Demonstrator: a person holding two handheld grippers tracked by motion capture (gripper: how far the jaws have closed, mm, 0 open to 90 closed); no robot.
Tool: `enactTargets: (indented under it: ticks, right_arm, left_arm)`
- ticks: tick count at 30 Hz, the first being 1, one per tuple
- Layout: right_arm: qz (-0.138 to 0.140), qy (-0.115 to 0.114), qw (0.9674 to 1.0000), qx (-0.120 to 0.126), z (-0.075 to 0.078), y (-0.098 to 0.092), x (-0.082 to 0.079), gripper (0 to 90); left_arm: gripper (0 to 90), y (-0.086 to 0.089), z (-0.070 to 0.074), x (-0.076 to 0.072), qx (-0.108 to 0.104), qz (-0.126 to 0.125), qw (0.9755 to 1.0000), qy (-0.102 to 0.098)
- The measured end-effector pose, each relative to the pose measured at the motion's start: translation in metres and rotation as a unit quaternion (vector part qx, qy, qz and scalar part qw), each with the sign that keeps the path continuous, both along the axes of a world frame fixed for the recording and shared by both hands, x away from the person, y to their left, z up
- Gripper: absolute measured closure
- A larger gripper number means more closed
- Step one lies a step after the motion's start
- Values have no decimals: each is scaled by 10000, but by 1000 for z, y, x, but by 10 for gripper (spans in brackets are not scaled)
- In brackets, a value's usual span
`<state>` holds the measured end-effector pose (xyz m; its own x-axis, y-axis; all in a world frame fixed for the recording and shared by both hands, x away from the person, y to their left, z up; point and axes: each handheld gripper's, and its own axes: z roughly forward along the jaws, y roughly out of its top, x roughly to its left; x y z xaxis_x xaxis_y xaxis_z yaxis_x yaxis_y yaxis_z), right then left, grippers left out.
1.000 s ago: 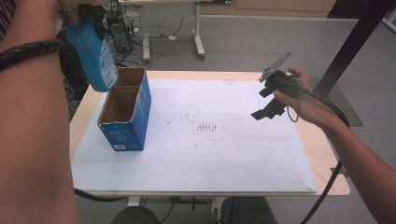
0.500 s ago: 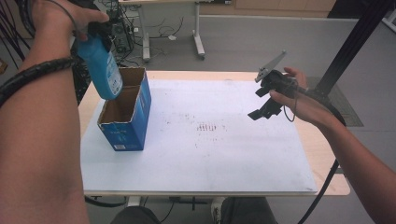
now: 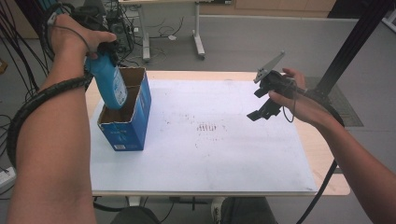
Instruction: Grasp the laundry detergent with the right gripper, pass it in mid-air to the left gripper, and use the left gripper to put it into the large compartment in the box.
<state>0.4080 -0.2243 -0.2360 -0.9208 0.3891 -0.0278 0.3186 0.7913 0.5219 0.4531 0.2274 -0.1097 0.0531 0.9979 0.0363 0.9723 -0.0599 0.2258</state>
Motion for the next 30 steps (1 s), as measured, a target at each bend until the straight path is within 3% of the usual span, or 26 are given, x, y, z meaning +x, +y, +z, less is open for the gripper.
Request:
enactTargets:
  ticks: [30]
  right_arm:
    - [9,17,10000,-70,-8,9,5,44]
  left_arm:
    - [375,2,-100,11,19,-139,9998,124]
